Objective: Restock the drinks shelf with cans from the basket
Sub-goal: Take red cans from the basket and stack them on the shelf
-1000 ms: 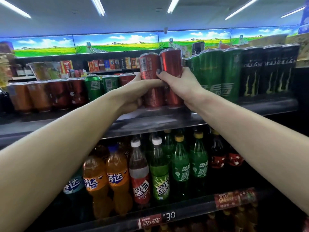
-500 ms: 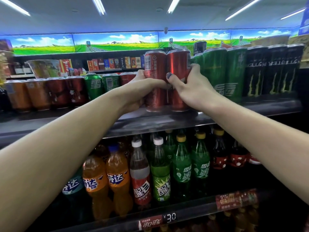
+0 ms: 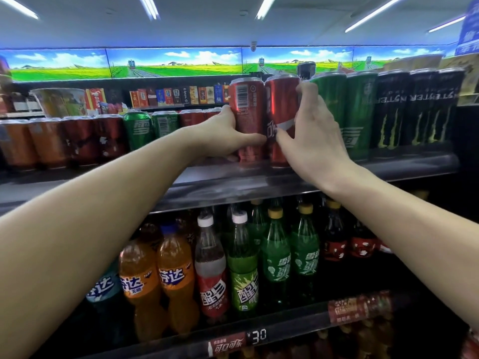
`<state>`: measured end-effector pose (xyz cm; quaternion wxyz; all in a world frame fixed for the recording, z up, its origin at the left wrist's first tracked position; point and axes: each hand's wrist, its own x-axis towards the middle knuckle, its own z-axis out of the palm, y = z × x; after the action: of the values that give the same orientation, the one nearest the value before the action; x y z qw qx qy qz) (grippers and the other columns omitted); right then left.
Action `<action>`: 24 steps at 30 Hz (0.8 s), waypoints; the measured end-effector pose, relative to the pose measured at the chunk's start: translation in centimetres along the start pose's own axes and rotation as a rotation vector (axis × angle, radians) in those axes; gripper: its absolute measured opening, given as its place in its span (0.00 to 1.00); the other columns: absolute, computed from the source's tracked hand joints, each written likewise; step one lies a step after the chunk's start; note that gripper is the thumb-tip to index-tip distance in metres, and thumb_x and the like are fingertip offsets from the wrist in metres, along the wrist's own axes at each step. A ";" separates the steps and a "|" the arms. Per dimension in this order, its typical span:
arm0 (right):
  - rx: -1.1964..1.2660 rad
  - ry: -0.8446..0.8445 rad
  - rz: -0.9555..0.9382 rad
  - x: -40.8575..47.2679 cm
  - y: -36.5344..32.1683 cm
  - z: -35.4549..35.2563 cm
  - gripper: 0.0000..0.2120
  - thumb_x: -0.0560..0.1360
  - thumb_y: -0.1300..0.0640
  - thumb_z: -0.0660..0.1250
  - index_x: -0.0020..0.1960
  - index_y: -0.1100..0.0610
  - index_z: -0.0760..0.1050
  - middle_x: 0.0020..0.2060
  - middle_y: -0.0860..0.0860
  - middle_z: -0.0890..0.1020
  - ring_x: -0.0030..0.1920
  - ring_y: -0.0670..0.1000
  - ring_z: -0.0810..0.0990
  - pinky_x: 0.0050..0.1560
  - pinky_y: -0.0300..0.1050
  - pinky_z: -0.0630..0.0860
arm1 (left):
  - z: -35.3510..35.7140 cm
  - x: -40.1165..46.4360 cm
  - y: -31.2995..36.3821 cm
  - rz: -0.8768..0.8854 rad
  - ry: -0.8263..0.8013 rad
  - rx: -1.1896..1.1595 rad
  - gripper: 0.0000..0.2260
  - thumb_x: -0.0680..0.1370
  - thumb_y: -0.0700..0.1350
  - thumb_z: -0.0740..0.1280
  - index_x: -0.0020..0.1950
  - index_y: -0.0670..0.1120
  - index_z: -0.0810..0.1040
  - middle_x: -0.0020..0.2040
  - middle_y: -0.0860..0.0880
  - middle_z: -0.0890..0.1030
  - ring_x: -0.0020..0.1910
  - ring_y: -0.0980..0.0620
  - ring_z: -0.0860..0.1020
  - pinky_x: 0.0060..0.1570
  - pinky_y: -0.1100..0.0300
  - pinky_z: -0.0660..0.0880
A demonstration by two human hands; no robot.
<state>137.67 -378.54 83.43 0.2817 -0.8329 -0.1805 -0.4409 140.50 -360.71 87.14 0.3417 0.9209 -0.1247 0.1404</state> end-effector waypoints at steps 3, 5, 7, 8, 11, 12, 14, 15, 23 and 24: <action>0.021 0.003 -0.005 0.0 0.3 0.2 0.22 0.81 0.59 0.66 0.71 0.58 0.61 0.55 0.54 0.77 0.50 0.55 0.80 0.51 0.56 0.77 | 0.6 0.9 -0.2 -0.019 0.053 -0.046 0.34 0.73 0.58 0.78 0.68 0.45 0.64 0.55 0.49 0.82 0.51 0.52 0.84 0.45 0.56 0.84; 0.013 0.013 -0.011 0.0 0.5 0.4 0.21 0.81 0.60 0.66 0.70 0.58 0.62 0.52 0.51 0.76 0.49 0.54 0.79 0.50 0.55 0.77 | 1.0 1.3 -0.4 -0.028 0.077 -0.063 0.43 0.65 0.65 0.79 0.70 0.45 0.65 0.56 0.48 0.84 0.53 0.50 0.85 0.55 0.49 0.84; 0.004 0.031 -0.016 0.1 0.6 0.6 0.21 0.80 0.60 0.66 0.70 0.58 0.62 0.50 0.50 0.76 0.49 0.54 0.80 0.49 0.55 0.78 | 1.4 2.1 -1.0 -0.037 0.109 -0.073 0.46 0.64 0.65 0.80 0.73 0.46 0.64 0.59 0.47 0.84 0.55 0.47 0.84 0.60 0.46 0.82; 0.001 0.035 -0.017 0.2 0.7 0.8 0.21 0.81 0.60 0.66 0.70 0.58 0.62 0.51 0.51 0.78 0.49 0.55 0.81 0.48 0.54 0.77 | 1.6 2.2 -1.0 -0.049 0.119 -0.074 0.44 0.68 0.62 0.80 0.74 0.46 0.63 0.60 0.46 0.82 0.57 0.46 0.84 0.62 0.46 0.81; -0.018 0.037 -0.019 0.3 0.7 1.3 0.20 0.81 0.60 0.64 0.70 0.58 0.62 0.54 0.54 0.79 0.50 0.60 0.81 0.49 0.57 0.77 | 2.0 2.4 -0.6 -0.103 0.149 -0.065 0.43 0.75 0.58 0.77 0.78 0.43 0.56 0.63 0.45 0.78 0.60 0.45 0.80 0.66 0.47 0.77; -0.028 0.036 -0.016 0.4 0.7 1.5 0.20 0.81 0.60 0.64 0.70 0.57 0.61 0.54 0.54 0.79 0.49 0.60 0.81 0.49 0.59 0.78 | 2.0 2.6 -0.5 -0.113 0.147 -0.063 0.44 0.75 0.58 0.77 0.78 0.42 0.54 0.64 0.44 0.78 0.61 0.44 0.80 0.66 0.46 0.77; -0.040 0.030 -0.003 0.6 0.6 1.7 0.20 0.81 0.61 0.63 0.71 0.56 0.61 0.55 0.55 0.79 0.49 0.61 0.81 0.49 0.61 0.78 | 1.8 2.5 -0.4 -0.115 0.118 -0.106 0.47 0.73 0.57 0.78 0.79 0.41 0.52 0.64 0.43 0.79 0.62 0.43 0.80 0.66 0.45 0.78; -0.049 0.027 0.004 0.7 0.6 1.9 0.20 0.81 0.61 0.63 0.71 0.56 0.61 0.56 0.55 0.78 0.49 0.61 0.81 0.48 0.61 0.78 | 1.7 2.4 -0.4 -0.122 0.095 -0.142 0.49 0.72 0.57 0.79 0.79 0.41 0.52 0.63 0.44 0.80 0.61 0.44 0.81 0.65 0.46 0.78; -0.181 -0.124 0.125 1.4 0.8 2.5 0.22 0.80 0.66 0.61 0.72 0.60 0.61 0.62 0.59 0.75 0.56 0.66 0.78 0.45 0.53 0.66 | 1.7 2.0 -0.4 -0.170 -0.004 -0.222 0.35 0.78 0.51 0.70 0.81 0.50 0.57 0.54 0.45 0.81 0.53 0.45 0.82 0.59 0.48 0.81; -0.176 -0.142 0.142 1.5 0.8 2.5 0.22 0.79 0.66 0.61 0.72 0.60 0.61 0.63 0.60 0.74 0.57 0.67 0.77 0.46 0.52 0.66 | 1.8 2.0 0.0 -0.172 -0.003 -0.170 0.38 0.80 0.52 0.69 0.83 0.47 0.52 0.55 0.44 0.81 0.54 0.45 0.81 0.56 0.51 0.78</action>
<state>140.47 -377.50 83.34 0.2244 -0.8942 -0.1010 -0.3739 142.69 -362.17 86.51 0.4294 0.8960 -0.0572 0.0982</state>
